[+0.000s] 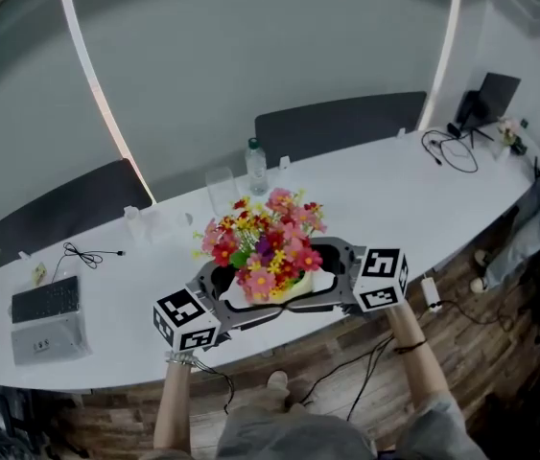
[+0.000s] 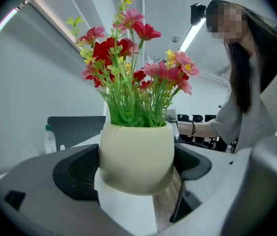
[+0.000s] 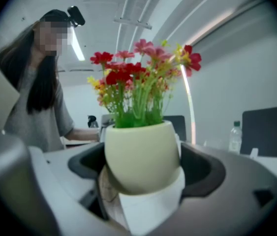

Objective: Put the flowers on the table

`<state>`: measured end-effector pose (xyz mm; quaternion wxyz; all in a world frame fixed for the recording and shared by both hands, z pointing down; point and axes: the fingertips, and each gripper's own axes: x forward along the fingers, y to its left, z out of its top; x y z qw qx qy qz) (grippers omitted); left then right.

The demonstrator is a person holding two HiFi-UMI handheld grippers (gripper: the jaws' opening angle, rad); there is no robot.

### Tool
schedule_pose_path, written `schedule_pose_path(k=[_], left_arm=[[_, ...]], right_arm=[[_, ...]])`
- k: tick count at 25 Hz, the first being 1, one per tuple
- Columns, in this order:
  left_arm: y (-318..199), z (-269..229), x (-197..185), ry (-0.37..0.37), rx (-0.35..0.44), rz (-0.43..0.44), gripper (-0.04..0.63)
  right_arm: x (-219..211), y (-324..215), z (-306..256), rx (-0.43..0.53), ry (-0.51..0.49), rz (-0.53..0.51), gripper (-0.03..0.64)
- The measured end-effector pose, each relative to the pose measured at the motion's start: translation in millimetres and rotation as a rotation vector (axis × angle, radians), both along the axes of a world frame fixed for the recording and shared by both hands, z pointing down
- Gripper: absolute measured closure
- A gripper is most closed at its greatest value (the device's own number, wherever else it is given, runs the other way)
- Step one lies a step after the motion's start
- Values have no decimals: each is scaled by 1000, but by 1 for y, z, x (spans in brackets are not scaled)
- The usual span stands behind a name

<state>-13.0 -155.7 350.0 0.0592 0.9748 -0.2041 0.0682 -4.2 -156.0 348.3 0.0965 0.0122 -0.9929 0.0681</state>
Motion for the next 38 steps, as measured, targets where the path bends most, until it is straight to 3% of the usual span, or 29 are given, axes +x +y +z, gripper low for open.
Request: schedule_pose_path(k=[14,20,38], left_arm=[[-71,39,-18,3,-56,38,132],[-96,61,-12,-39,-59,30,132],[-146,133,-9,-70,-110,-35,132]], right_arm=[[-18,-70,38,-63,-4,45,158],[-13,-95,62,-65,26,19,158],[-10,-146,134,-110,34,-36,158]])
